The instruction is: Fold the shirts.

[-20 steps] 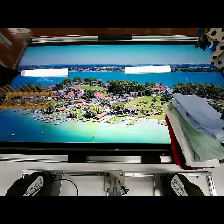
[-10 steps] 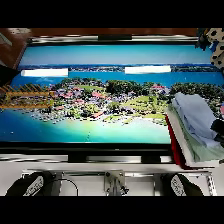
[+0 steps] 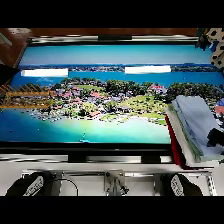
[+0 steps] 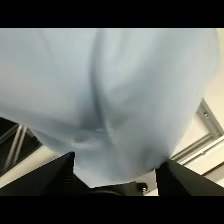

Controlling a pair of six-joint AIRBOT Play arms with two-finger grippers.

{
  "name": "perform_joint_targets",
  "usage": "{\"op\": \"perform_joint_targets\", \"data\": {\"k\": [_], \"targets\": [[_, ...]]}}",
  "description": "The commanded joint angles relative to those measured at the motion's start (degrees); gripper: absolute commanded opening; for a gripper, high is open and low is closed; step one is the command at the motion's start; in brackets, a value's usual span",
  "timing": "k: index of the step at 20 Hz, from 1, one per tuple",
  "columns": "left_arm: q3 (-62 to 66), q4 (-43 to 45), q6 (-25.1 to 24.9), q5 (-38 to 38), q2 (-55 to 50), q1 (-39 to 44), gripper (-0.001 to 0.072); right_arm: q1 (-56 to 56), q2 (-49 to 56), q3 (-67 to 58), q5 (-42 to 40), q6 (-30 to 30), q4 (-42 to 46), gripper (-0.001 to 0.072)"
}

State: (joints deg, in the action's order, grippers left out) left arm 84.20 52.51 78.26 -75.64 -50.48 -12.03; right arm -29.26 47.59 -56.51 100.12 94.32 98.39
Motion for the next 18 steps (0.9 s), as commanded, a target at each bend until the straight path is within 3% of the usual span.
{"op": "perform_joint_targets", "data": {"k": [1, 4, 8, 11, 12, 13, 16, 18], "targets": [[0.0, 0.0, -0.3, 0.2, -0.1, 0.0, 0.0029, 0.0, -1.2, -1.5, 6.9, 1.7, -13.2, 0.0623], [0.0, 0.0, -0.3, 0.2, -0.9, 0.1, 0.0029, 0.0, -1.7, -10.7, 6.9, 3.9, -24.2, 0.0622], [0.0, 0.0, -0.7, 0.2, -3.2, 3.1, 0.0029, 0.1, -1.7, -24.6, 5.7, 4.1, -29.8, 0.0622], [0.0, 0.0, -0.7, 0.2, -5.1, 7.9, 0.0028, 0.1, -1.7, -29.5, -3.3, 4.0, -34.4, 0.0618], [0.0, 0.0, -0.7, 0.2, -5.9, 9.6, 0.0029, 0.1, -1.7, -29.5, -7.6, 3.6, -36.5, 0.0560], [0.0, 0.4, -1.4, 0.4, -6.8, 11.5, 0.0028, 0.1, -1.2, -29.5, -12.2, 1.8, -39.2, 0.0551], [0.1, 8.7, -1.4, 1.7, -10.2, 18.2, 0.0026, 5.5, 3.1, -29.5, -19.4, -4.7, -41.9, 0.0552], [0.1, 21.4, 4.1, 0.7, -13.8, 23.5, 0.0026, 14.6, 8.3, -29.5, -18.7, -4.9, -36.1, 0.0554]]}}
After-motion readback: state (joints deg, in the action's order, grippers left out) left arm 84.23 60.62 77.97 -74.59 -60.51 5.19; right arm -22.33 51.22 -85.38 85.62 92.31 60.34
